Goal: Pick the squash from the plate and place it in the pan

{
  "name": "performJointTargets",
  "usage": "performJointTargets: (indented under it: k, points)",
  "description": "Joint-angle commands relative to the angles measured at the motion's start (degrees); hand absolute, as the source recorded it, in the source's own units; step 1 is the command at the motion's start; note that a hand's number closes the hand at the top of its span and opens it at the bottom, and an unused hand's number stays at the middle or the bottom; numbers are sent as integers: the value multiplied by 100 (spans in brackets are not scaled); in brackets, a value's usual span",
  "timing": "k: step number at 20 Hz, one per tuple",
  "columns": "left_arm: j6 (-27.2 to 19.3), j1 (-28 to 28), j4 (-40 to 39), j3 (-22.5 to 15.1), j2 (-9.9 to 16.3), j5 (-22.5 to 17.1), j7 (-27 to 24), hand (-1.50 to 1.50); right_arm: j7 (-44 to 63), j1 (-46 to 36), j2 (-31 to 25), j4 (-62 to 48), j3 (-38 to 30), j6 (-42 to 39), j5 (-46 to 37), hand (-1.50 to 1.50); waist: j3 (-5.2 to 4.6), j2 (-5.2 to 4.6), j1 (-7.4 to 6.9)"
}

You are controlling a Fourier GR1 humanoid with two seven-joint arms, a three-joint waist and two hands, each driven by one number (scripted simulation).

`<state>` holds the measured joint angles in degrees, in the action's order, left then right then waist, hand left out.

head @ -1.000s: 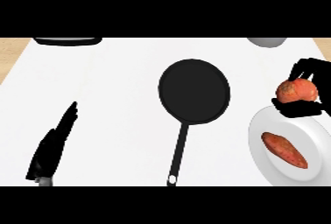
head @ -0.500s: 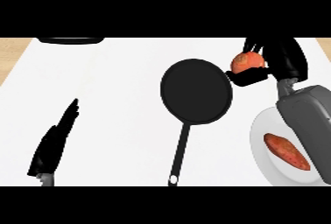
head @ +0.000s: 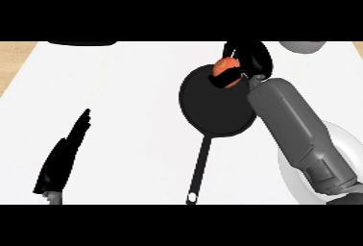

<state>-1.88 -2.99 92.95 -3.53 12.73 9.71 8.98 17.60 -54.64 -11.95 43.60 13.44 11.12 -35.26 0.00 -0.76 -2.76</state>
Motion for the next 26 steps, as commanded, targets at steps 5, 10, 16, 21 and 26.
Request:
performJointTargets:
  k: [5,10,16,21,26]
  points:
    - [142,196,-44,54,19,-85,15,0,-713,-765,635,-2021,-176,-384,28,150,4,-77,-150]
    - [171,320,-57,92,88,-48,85,0,-259,-670,1131,-2379,-1197,-316,1014,-150,9,-87,-130]
    - [100,22,-48,55,8,6,-51,0,-1643,-523,1188,-2261,-1865,717,1511,-150,13,-71,-109]
    - [-27,303,-222,-68,-170,155,-4,0,-2208,-681,1082,-2171,-2473,1459,1929,-150,10,-81,-22]
    - [314,21,-160,296,213,-161,-242,0,-2546,-573,716,-2220,-3115,1997,2362,-150,7,-40,-18]
